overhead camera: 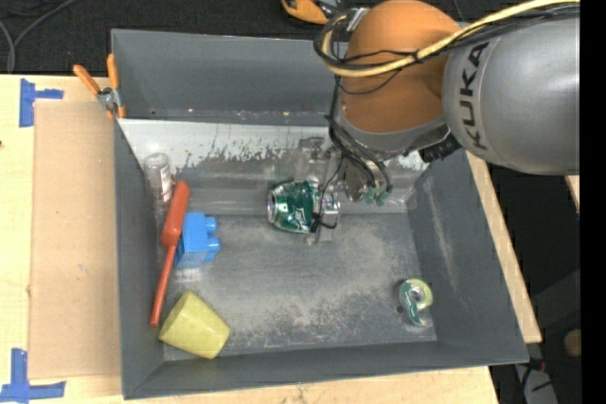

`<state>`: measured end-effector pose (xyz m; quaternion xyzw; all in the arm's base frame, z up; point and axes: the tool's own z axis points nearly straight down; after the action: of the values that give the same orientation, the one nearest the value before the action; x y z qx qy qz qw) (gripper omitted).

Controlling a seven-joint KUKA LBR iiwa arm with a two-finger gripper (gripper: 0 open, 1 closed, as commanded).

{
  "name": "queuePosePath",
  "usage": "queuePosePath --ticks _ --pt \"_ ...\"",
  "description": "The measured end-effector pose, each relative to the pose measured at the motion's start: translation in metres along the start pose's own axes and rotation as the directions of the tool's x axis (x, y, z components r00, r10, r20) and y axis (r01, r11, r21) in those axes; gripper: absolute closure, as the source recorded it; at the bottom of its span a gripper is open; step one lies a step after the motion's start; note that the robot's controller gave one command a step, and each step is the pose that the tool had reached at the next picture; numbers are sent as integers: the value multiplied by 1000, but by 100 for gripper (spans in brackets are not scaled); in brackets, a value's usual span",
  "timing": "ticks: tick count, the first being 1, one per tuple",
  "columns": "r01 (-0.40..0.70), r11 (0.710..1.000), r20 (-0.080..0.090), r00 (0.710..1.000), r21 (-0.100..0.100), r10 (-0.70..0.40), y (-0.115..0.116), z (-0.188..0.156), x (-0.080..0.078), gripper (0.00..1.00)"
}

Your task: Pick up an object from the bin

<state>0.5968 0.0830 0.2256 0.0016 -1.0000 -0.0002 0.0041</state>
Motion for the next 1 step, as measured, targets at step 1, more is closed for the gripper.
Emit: queuePosePath --ticks 1 --pt "-3 1000 7 1000 -1 3 -1 -5 -1 0"
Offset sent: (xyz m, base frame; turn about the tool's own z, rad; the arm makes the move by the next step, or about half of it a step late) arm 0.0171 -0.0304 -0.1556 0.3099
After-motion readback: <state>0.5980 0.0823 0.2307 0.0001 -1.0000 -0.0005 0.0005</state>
